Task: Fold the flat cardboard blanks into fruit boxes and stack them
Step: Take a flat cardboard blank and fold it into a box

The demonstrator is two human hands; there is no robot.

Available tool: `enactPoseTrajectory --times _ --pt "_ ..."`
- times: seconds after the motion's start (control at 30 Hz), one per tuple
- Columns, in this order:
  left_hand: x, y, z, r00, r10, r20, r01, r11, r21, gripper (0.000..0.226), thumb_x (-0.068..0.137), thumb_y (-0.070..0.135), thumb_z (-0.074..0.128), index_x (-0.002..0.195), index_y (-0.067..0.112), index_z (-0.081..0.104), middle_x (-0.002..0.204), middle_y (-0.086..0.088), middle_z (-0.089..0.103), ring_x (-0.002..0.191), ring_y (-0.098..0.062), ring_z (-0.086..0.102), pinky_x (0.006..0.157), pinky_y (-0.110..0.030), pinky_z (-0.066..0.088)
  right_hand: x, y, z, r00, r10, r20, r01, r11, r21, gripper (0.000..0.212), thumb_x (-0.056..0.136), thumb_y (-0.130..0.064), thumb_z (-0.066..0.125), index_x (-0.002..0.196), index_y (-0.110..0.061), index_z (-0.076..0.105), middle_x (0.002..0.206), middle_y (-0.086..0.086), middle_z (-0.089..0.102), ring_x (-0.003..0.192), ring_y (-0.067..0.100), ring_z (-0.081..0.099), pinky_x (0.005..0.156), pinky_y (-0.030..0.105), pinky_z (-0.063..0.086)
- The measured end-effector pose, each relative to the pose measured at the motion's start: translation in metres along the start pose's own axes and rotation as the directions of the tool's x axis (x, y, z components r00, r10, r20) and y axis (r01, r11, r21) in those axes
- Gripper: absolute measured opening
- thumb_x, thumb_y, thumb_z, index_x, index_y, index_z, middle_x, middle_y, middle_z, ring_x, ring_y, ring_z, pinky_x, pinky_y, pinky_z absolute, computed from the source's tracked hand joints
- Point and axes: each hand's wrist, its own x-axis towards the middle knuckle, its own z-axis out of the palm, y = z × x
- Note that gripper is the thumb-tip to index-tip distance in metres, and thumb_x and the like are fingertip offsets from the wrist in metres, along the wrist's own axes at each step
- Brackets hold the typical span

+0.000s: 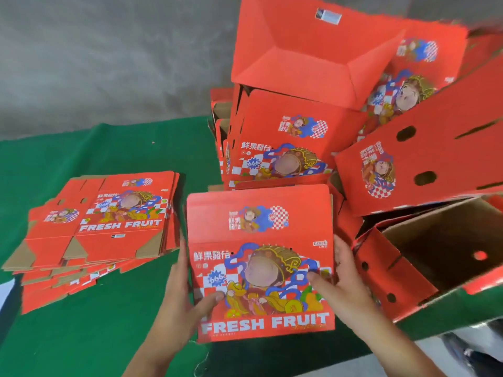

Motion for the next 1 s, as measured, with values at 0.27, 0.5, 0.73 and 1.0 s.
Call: enactPoseTrajectory --times 0.27,0.5,0.73,1.0 --pt "-0.003 -0.031 0.047 0.994 0.007 -0.107 0.018 0.974 0.225 0.117 0.064 0.017 0.096 0.158 0.038 0.028 0.112 0.016 0.064 0.106 -0.022 0.06 0.081 -0.041 0.057 0.002 0.037 -0.013 0.972 -0.068 -0.226 0.048 0.995 -0.092 0.076 0.086 -0.002 0.074 0.134 -0.053 0.044 0.121 -0.017 0.066 0.113 0.003 0.064 0.096 0.041 0.055" --pt "0.003 -0.019 0.076 0.973 0.165 -0.164 -0.079 0.897 0.435 0.123 0.071 0.007 0.091 0.163 0.035 0.015 0.108 0.024 0.044 0.104 -0.001 0.04 0.088 0.001 0.034 0.023 0.049 -0.009 0.937 -0.104 -0.332 0.062 0.989 -0.134 0.067 0.085 0.003 0.065 0.135 -0.038 0.045 0.119 -0.002 0.065 0.11 0.02 0.067 0.095 0.055 0.053" --pt "-0.01 -0.019 0.073 0.993 -0.057 -0.099 0.098 0.867 0.489 0.095 0.085 0.025 0.079 0.161 0.027 0.022 0.103 0.007 0.051 0.111 -0.021 0.056 0.091 -0.039 0.05 0.0 0.082 0.002 0.821 0.014 -0.57 -0.044 0.998 -0.04 0.093 0.081 0.019 0.063 0.144 -0.042 0.032 0.13 0.017 0.059 0.118 0.039 0.061 0.107 0.057 0.045" --pt "0.044 -0.001 0.08 0.994 -0.042 -0.098 0.074 0.933 0.352 0.086 0.088 0.016 0.076 0.158 0.032 0.029 0.12 0.007 0.062 0.105 -0.017 0.063 0.092 -0.045 0.053 0.049 0.056 0.015 0.919 0.037 -0.393 -0.152 0.952 -0.265 0.091 0.085 -0.014 0.08 0.157 -0.017 0.025 0.146 0.017 0.046 0.139 0.036 0.043 0.118 0.051 0.032"
